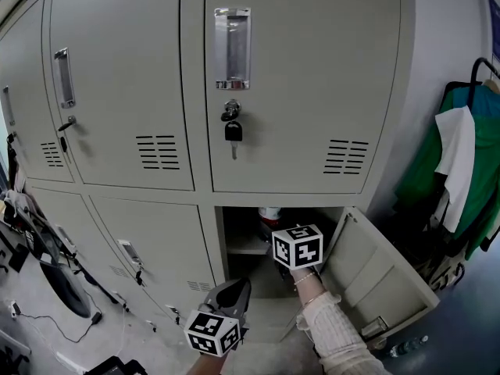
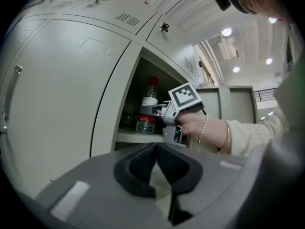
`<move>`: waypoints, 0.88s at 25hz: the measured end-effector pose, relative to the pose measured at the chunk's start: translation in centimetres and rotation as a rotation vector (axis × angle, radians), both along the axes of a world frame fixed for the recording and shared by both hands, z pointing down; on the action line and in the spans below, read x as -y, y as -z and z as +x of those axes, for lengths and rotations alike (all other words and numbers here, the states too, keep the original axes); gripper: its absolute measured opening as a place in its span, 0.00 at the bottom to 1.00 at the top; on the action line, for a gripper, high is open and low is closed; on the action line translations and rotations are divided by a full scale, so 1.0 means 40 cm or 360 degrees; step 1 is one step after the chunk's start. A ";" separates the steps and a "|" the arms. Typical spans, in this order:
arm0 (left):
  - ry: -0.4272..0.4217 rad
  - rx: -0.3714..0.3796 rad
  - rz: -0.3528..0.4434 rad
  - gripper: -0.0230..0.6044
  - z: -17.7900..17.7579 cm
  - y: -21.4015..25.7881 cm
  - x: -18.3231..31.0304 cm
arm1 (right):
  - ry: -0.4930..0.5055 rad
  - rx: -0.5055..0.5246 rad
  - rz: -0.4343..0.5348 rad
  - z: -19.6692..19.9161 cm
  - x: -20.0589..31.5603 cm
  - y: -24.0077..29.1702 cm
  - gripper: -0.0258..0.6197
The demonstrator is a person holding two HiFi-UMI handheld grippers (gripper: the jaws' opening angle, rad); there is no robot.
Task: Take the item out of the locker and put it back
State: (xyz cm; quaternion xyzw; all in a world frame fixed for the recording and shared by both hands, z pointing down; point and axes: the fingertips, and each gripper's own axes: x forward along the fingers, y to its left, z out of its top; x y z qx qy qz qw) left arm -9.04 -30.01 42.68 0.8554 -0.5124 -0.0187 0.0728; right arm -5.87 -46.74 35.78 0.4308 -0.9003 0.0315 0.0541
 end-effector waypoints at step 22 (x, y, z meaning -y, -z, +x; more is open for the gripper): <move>-0.0026 0.0027 -0.0025 0.05 0.018 -0.011 0.022 | -0.0166 -0.0137 0.0038 -0.004 0.063 -0.009 0.56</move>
